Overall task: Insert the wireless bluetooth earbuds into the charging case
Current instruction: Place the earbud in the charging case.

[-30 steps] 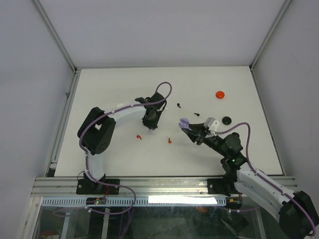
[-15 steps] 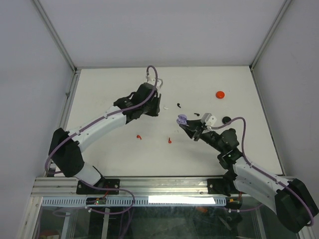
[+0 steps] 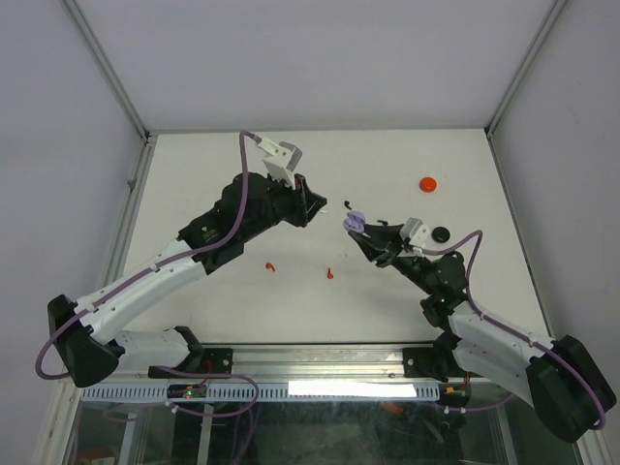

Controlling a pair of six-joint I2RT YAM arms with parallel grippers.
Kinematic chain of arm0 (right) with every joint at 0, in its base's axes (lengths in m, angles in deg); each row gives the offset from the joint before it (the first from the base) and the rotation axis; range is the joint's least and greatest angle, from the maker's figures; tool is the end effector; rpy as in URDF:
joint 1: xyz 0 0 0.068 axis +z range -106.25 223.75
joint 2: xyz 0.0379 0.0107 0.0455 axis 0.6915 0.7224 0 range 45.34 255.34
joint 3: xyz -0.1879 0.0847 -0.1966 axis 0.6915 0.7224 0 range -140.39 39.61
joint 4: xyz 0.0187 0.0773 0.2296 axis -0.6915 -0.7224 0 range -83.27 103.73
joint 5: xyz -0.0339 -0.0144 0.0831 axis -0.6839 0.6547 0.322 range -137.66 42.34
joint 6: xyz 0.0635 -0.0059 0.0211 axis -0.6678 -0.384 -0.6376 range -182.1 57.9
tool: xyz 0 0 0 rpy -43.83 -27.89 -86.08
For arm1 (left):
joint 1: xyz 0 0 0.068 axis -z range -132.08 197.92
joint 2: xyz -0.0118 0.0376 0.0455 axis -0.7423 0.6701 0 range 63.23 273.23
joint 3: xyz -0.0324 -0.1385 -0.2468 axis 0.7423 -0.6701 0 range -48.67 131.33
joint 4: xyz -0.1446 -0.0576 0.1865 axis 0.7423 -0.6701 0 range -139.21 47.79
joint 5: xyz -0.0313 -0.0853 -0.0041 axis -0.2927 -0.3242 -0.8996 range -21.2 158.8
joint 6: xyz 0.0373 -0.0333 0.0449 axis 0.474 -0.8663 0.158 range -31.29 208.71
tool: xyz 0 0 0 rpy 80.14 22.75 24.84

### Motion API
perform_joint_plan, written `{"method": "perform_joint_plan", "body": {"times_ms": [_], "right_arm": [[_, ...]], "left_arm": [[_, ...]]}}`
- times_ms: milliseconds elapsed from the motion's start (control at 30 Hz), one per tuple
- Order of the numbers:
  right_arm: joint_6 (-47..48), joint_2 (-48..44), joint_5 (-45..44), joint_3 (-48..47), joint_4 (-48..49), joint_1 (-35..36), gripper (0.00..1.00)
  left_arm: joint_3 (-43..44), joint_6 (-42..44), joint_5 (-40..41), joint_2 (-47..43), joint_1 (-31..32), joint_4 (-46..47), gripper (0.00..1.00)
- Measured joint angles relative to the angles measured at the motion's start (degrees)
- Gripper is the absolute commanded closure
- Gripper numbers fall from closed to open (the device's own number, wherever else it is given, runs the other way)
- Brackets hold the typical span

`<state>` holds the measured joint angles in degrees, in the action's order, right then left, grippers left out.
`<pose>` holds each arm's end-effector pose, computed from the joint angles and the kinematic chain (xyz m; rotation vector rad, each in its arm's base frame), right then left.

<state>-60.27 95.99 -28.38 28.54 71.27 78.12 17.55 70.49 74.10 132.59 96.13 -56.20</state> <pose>0.1344 0.1136 0.2684 -0.6781 1.1175 0.6981 0.1852 -0.1998 0.3822 0.4356 1.8810 -0.7053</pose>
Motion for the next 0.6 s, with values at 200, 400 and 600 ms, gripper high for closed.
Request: {"method": "perform_joint_plan", "body": {"times_ms": [200,400,600], "right_arm": [[-1.6,0.8,0.2,-0.1,4.9,0.0,1.0],[-2.2,0.8,0.7,-1.1,7.0,0.0,1.0],[-2.5,0.7,1.0,-1.3,7.4,0.0,1.0]], "left_arm": [[-0.6,-1.0,-4.6,-0.2,2.8,5.7,0.88],[-1.0,-1.1,-7.2,-0.2,6.2,11.1,0.87],[-1.5,-0.3,-7.4,2.0,9.0,14.4,0.87]]}}
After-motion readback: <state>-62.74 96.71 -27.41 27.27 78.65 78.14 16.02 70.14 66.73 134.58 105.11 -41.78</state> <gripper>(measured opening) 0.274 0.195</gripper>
